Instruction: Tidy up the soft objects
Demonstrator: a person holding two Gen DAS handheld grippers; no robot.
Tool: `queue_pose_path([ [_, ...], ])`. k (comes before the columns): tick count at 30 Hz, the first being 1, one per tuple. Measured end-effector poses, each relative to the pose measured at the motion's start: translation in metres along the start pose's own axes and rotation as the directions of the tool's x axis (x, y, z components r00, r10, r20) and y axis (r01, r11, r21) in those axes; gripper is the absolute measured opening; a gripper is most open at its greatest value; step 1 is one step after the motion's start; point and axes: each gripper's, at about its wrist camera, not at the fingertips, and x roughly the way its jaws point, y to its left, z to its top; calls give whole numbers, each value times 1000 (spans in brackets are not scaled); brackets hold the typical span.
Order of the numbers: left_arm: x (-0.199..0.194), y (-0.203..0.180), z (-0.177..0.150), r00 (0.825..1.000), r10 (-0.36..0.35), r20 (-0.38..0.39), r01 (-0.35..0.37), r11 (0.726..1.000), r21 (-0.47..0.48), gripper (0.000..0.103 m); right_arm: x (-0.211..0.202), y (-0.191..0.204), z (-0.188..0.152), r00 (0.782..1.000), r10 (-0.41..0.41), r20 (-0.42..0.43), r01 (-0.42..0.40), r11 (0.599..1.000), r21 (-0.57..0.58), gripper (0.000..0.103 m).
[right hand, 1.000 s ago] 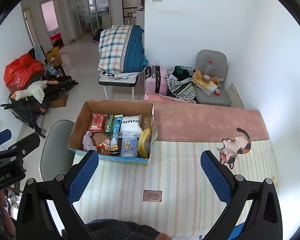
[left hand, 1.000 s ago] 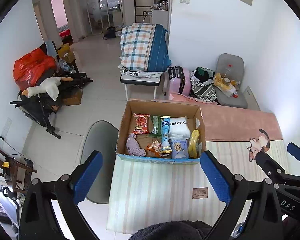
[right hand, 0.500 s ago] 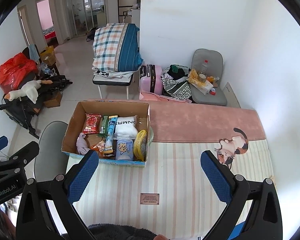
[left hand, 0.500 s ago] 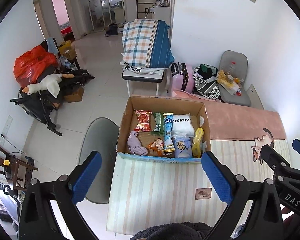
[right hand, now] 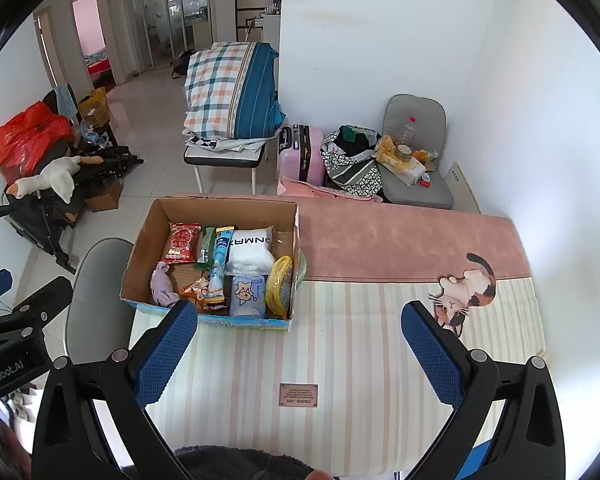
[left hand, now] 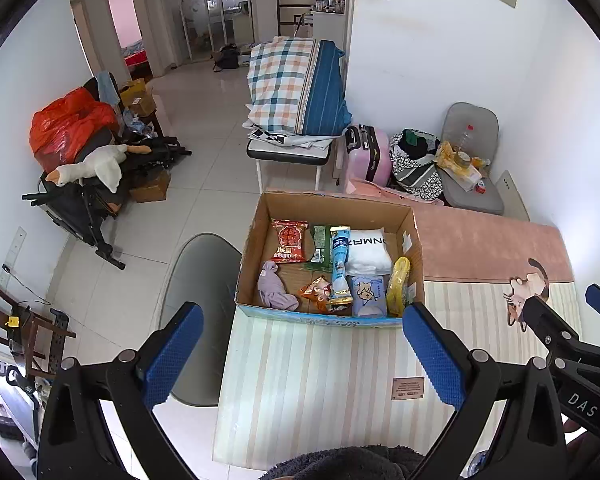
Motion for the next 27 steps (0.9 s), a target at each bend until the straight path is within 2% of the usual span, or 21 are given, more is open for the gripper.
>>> queue_pose_path([
  [27, 5, 4, 2, 1000, 2, -7, -2, 1000, 12, 102, -9, -5, 8, 1000, -18, 7, 18, 1000, -1, 103],
])
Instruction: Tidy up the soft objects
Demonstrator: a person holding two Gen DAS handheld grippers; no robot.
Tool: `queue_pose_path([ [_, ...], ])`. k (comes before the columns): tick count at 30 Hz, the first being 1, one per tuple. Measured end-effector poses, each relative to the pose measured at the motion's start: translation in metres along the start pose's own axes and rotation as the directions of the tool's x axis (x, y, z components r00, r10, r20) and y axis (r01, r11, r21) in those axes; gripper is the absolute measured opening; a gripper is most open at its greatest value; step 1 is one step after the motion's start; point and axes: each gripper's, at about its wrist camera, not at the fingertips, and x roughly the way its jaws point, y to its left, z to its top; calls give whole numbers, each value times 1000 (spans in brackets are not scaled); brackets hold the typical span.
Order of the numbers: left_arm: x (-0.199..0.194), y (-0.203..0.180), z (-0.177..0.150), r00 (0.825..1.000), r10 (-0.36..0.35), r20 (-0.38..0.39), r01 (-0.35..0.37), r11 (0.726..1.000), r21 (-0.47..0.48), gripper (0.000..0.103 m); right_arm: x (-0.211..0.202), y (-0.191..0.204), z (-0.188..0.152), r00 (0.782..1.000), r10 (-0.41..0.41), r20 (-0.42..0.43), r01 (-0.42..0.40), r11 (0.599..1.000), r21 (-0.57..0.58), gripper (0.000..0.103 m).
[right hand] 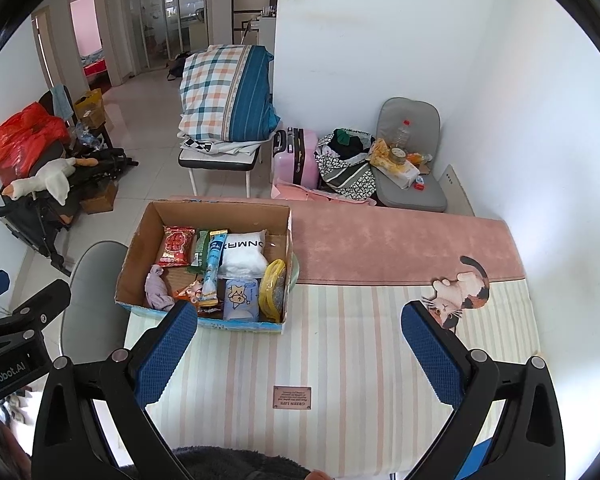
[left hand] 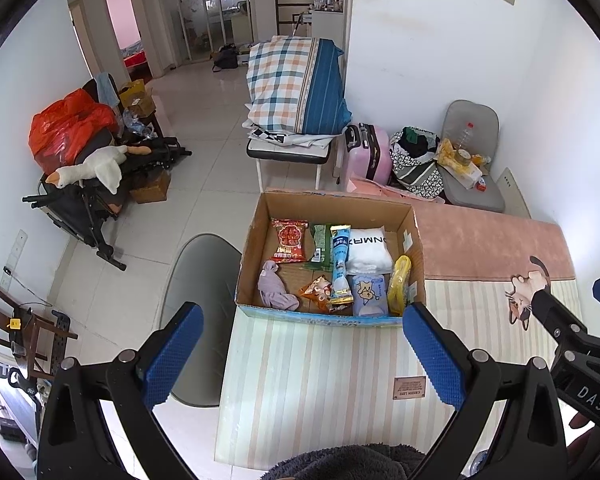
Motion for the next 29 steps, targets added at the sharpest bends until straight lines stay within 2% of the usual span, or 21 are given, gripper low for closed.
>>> queue_pose_path([
  [29, 10, 3, -2, 1000, -10, -13, 10, 1000, 1, 102, 2, 6, 7, 1000, -2, -2, 2, 1000, -16, 103],
])
